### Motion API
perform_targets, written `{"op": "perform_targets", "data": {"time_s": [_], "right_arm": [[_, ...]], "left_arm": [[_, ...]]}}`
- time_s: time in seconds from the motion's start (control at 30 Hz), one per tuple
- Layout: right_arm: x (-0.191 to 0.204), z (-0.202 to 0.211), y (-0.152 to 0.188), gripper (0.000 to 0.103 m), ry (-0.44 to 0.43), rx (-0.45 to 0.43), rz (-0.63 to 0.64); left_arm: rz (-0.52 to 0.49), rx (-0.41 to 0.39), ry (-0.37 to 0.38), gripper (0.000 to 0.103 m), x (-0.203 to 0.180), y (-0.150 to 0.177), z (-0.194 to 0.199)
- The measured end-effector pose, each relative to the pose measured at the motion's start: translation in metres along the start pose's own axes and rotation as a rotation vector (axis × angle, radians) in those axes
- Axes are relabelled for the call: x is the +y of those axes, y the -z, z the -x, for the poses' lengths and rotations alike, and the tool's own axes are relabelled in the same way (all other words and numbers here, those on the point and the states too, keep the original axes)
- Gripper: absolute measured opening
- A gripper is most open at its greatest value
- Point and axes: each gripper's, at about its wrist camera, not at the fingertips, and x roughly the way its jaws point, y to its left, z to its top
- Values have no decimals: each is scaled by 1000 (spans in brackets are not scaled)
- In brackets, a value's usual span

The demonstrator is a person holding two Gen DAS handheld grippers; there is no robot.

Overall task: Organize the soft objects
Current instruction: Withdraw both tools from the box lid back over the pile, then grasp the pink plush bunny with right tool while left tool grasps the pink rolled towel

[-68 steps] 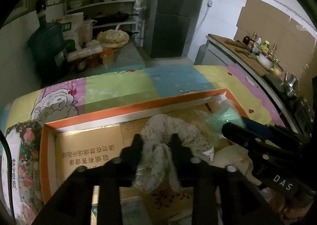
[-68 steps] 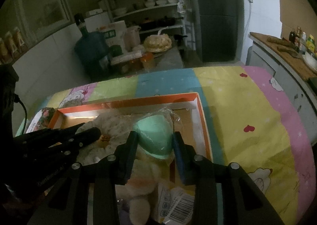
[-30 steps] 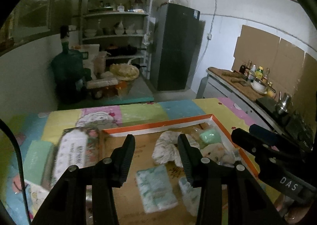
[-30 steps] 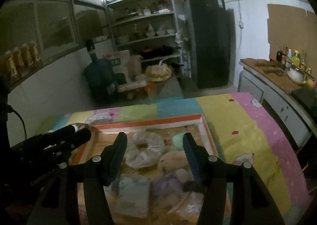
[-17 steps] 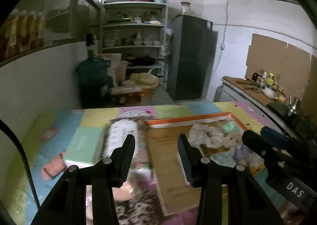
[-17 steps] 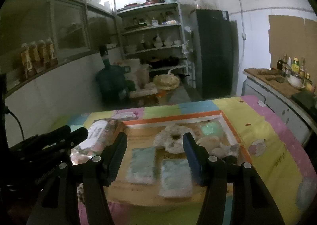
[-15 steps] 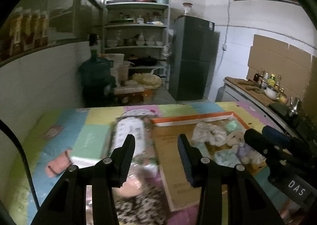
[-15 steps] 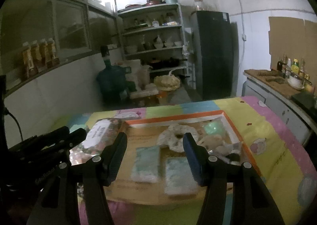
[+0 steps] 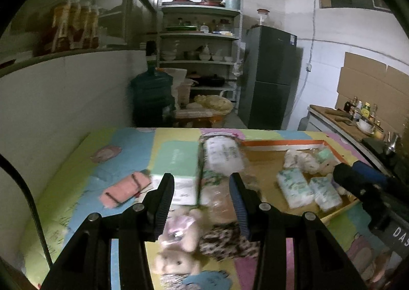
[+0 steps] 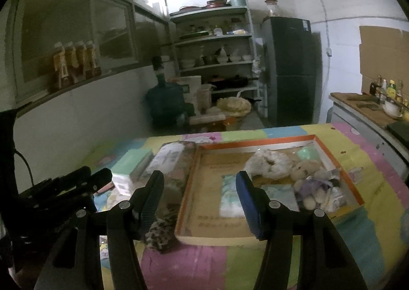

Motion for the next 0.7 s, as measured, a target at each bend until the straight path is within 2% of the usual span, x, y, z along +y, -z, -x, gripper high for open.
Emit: {"op": "perform_targets", "data": {"time_s": [0.43,0.7], "right_arm": [[41,-10,19,60,-56,33,51],[69,-30,28,60,-115,82,74]], "left_arm": [[87,-8,-80,45,74,25,16],[121,11,-66,45,110,34,14]]}}
